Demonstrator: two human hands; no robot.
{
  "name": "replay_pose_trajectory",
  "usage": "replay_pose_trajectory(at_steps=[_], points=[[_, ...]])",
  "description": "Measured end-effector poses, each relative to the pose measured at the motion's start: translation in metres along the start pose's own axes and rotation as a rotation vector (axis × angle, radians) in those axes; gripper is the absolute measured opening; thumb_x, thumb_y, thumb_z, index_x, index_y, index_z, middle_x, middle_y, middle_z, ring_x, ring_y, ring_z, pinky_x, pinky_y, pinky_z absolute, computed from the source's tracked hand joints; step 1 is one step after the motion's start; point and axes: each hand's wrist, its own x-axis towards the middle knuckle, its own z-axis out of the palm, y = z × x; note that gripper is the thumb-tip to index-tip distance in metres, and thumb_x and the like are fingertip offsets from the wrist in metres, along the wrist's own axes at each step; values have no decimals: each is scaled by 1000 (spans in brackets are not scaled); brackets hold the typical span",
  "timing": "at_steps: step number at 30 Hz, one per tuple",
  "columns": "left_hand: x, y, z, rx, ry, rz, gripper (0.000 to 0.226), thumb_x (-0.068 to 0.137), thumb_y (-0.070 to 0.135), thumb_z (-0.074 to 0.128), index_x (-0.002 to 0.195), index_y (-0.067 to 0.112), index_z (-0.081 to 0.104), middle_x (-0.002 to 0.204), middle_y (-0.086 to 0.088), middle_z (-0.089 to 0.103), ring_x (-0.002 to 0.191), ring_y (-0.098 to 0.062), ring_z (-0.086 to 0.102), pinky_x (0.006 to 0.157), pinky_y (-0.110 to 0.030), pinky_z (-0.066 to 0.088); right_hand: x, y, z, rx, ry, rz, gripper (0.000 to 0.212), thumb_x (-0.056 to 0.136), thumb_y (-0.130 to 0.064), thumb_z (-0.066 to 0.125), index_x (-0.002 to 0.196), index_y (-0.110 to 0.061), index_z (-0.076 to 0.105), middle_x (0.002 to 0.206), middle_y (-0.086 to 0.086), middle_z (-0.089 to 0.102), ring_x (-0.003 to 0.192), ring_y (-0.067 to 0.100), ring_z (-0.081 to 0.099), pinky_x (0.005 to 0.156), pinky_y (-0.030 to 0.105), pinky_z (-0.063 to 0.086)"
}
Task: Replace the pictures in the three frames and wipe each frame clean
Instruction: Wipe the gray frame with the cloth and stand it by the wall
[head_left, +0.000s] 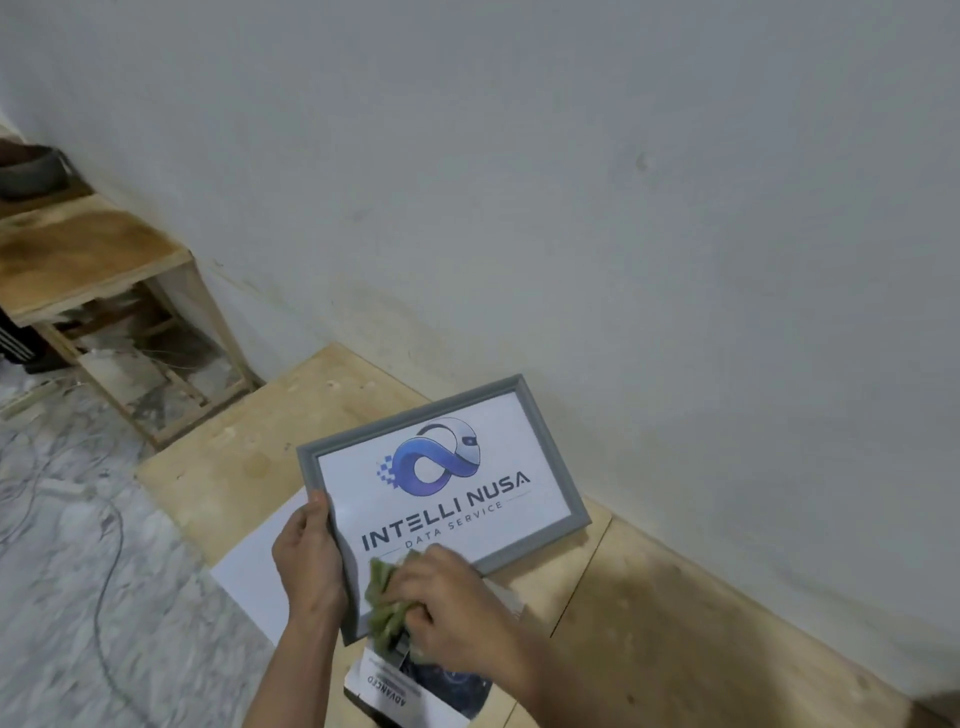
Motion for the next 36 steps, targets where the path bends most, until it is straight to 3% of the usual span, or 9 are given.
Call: replay_pose_trajectory(at_steps=[3, 5, 9, 15, 18, 22, 26, 29, 36], points=[[7, -6, -11, -7, 14, -18, 30, 102, 27, 56, 76, 16, 63, 80, -4, 64, 81, -23, 57, 78, -35, 46, 13, 4, -33, 242, -19, 9, 41, 75, -13, 41, 99, -16, 74, 95, -1, 72, 88, 14, 62, 86, 40, 52], [12, -3, -16, -16, 14, -28, 28, 101, 28, 56, 77, 17, 64, 81, -5, 65, 81, -24, 58, 81, -38, 47, 28, 20, -79, 283, 199, -39, 45, 74, -4, 37, 100, -6, 74, 96, 7, 73, 83, 19, 68, 77, 41, 58], [11, 7, -13, -16, -27, 16, 29, 102, 25, 56, 75, 16, 62, 76, -4, 63, 68, -19, 57, 69, -32, 46, 67, 55, -151, -285, 512, -113, 51, 64, 12, 51, 106, -6, 73, 117, 12, 69, 104, 23, 53, 93, 30, 38], [27, 4, -29, -74, 84, -30, 28, 99, 25, 60, 72, 15, 61, 71, -4, 62, 67, -20, 54, 70, -35, 45, 17, 99, -96, -193, 126, -1, 33, 89, -8, 53, 117, -18, 69, 135, -2, 58, 126, 10, 53, 110, 32, 40], [40, -8, -44, -50, 118, -52, 30, 98, 28, 62, 71, 15, 58, 55, 8, 65, 60, -16, 55, 67, -34, 46, -21, 107, -54, -59, 36, -10, 37, 87, 0, 45, 112, -10, 71, 125, -3, 63, 113, 7, 63, 96, 30, 52], [47, -19, -45, -14, 133, -90, 29, 98, 27, 61, 72, 15, 58, 50, 15, 65, 59, -11, 57, 64, -30, 48, -14, 105, -66, 134, 100, 142, 40, 83, 10, 45, 108, -7, 73, 102, 2, 73, 83, 1, 67, 77, 18, 55], [49, -26, -42, 74, 163, -88, 32, 99, 27, 61, 69, 15, 55, 55, 10, 64, 58, -12, 54, 61, -28, 45, 1, 128, -95, 206, 350, 263, 43, 80, 15, 47, 107, -6, 72, 98, 0, 72, 83, -1, 66, 74, 13, 51], [50, -39, -51, 138, 167, -107, 29, 97, 30, 62, 72, 15, 58, 76, -2, 63, 67, -19, 55, 71, -34, 47, 7, 176, -97, 115, 448, 397, 44, 80, 12, 45, 107, -9, 72, 100, 5, 73, 81, 14, 69, 73, 27, 56], [53, -67, -54, 217, 194, -143, 27, 98, 33, 61, 81, 12, 62, 79, -6, 63, 70, -25, 56, 66, -34, 47, -1, 283, -27, -412, 137, 482, 44, 75, -9, 52, 116, -5, 66, 118, 16, 67, 101, 40, 64, 86, 48, 51]])
